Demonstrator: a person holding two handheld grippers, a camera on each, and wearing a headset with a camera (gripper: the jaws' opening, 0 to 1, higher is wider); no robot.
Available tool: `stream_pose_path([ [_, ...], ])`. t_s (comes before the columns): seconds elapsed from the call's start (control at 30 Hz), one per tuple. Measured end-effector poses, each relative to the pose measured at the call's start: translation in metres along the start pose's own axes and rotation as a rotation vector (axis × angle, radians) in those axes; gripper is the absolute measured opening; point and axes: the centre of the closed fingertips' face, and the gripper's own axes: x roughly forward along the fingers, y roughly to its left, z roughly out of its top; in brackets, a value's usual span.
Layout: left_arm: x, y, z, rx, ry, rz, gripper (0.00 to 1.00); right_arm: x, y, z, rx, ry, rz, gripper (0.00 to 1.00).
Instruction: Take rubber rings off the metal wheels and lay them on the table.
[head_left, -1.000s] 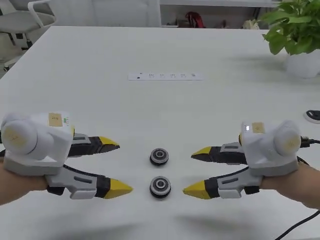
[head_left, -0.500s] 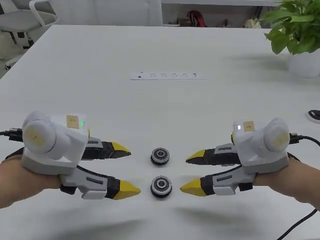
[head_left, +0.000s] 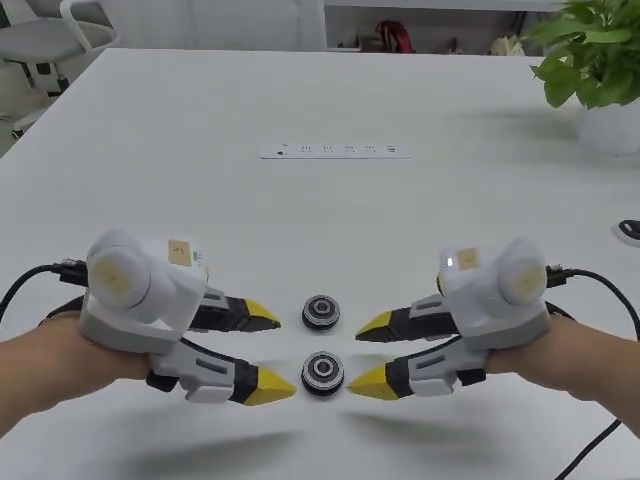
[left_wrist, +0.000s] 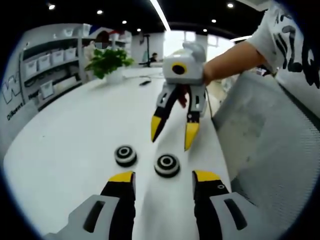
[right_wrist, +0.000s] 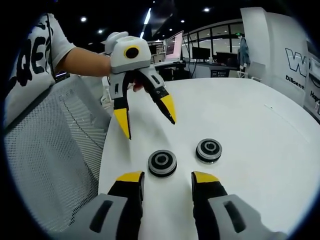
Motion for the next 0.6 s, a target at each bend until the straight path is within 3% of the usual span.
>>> stream_pose_path([
  [0.3,0.009,0.004,-0.003,0.003,0.015,-0.012,0.43,0.011,0.003,-0.005,0.011,0.018,0.026,0.30],
  [0.6,0.019,0.000,0.000,0.007,0.019,-0.031,0.39,0.017,0.004,-0.001,0.026,0.002,0.030,0.26],
])
